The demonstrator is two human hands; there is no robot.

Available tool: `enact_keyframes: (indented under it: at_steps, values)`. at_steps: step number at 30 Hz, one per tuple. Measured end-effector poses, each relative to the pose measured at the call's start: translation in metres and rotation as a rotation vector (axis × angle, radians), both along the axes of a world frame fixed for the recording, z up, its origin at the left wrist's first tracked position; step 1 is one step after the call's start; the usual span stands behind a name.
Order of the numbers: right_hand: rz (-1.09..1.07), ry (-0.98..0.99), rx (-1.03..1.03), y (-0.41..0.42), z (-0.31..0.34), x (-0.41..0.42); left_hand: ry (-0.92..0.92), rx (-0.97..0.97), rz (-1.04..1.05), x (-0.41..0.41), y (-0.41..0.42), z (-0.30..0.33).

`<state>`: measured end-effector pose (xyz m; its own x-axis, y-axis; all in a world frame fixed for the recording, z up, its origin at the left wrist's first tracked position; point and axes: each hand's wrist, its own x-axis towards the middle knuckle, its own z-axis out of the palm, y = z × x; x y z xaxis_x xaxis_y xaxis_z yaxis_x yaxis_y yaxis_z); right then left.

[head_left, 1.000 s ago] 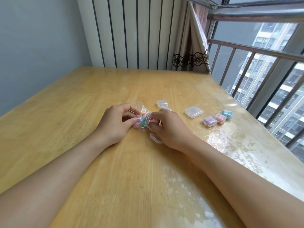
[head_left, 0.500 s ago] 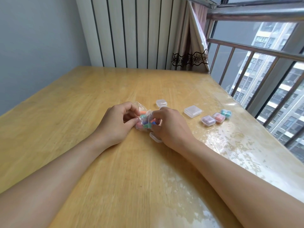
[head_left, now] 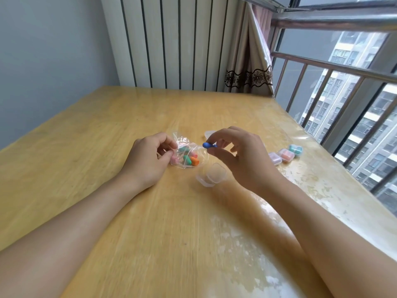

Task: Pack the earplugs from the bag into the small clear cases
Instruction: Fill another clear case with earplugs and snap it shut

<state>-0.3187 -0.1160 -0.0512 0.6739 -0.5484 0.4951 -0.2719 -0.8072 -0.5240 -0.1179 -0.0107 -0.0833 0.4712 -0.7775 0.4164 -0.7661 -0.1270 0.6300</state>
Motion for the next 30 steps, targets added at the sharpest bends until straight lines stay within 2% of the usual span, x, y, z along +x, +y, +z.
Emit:
enact_keyframes:
  at_steps: [2, 4, 7, 9, 11, 15, 19, 30]
  values:
    - [0.044, 0.038, 0.002, 0.000, 0.004, -0.007, 0.001, -0.018, 0.012, -0.001, 0.000, 0.001]
    - [0.074, 0.081, -0.019, 0.001, 0.007, -0.010, -0.077, -0.109, -0.001, -0.005, 0.004, 0.008]
    - [0.141, 0.214, -0.039, 0.001, 0.010, -0.011, -0.233, -0.243, -0.253, -0.019, 0.015, 0.021]
    - [0.175, 0.296, -0.044, 0.001, 0.011, -0.012, -0.255, -0.171, -0.430, -0.029, 0.021, 0.021]
    - [0.181, 0.326, -0.041, 0.001, 0.011, -0.012, -0.276, -0.084, -0.499, -0.032, 0.020, 0.016]
    - [0.195, 0.380, -0.076, 0.003, 0.011, -0.011, -0.303, -0.041, -0.495, -0.031, 0.016, 0.010]
    - [0.209, 0.406, -0.081, 0.002, 0.011, -0.012, -0.267, -0.030, -0.576, -0.042, 0.015, 0.009]
    - [0.210, 0.482, 0.049, 0.001, 0.012, -0.014, -0.174, -0.029, -0.568, -0.049, 0.017, 0.008]
